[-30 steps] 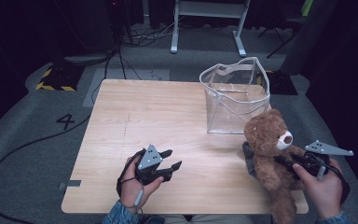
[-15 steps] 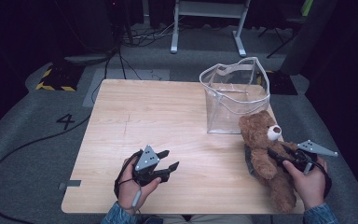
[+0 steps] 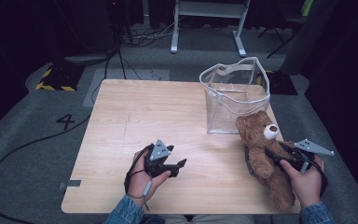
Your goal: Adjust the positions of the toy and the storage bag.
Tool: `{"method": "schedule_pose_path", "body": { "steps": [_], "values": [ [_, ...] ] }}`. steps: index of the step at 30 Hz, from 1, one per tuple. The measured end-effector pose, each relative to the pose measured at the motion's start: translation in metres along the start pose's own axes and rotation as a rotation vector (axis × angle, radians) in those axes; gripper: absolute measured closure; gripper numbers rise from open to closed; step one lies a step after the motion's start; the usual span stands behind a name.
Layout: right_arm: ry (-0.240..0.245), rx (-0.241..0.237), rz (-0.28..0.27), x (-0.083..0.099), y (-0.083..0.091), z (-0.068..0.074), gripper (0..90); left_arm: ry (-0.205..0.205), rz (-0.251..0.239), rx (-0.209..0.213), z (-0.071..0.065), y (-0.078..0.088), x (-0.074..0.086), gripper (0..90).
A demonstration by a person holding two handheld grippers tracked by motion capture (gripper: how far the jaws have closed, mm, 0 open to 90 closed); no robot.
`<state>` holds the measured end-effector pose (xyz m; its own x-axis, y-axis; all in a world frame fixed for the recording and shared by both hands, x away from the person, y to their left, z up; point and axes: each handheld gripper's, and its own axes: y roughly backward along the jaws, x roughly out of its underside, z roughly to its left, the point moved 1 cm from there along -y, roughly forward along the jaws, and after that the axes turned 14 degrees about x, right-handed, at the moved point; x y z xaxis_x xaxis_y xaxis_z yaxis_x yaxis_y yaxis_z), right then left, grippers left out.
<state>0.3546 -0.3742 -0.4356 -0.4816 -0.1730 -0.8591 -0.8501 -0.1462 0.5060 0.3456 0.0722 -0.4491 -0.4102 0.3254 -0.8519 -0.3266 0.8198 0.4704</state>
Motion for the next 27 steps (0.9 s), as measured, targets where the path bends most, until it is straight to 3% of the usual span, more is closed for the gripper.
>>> {"method": "schedule_pose_path", "body": {
  "steps": [3,7,12,15,17,20,23,25,27],
  "values": [
    [0.005,0.008,0.003,-0.001,0.000,0.001,33.7,0.003,0.011,-0.008,0.008,-0.013,-0.009,30.9],
    [0.006,0.012,0.005,0.000,-0.003,-0.001,34.6,-0.003,-0.010,-0.010,0.016,-0.027,-0.023,31.5],
    [-0.027,-0.003,0.016,0.004,-0.005,-0.003,46.5,-0.025,-0.010,-0.016,0.025,-0.052,-0.041,32.9],
    [-0.015,0.004,0.036,0.005,-0.003,-0.004,52.0,-0.030,0.002,0.001,0.029,-0.069,-0.049,34.4],
    [-0.027,0.002,0.063,0.003,-0.002,-0.006,53.6,-0.045,0.025,-0.003,0.031,-0.074,-0.052,34.5],
    [-0.039,-0.033,0.157,-0.005,0.004,-0.012,56.9,-0.043,0.015,0.010,0.029,-0.078,-0.054,34.5],
    [0.019,-0.036,0.269,-0.015,0.017,-0.017,62.9,-0.045,0.020,0.009,0.027,-0.075,-0.053,34.4],
    [0.028,-0.022,0.308,-0.016,0.021,-0.020,62.5,-0.042,0.018,0.017,0.027,-0.073,-0.053,34.3],
    [0.018,0.003,0.303,-0.016,0.015,-0.021,55.4,-0.040,0.024,0.003,0.028,-0.072,-0.051,34.2]
  ]
}}
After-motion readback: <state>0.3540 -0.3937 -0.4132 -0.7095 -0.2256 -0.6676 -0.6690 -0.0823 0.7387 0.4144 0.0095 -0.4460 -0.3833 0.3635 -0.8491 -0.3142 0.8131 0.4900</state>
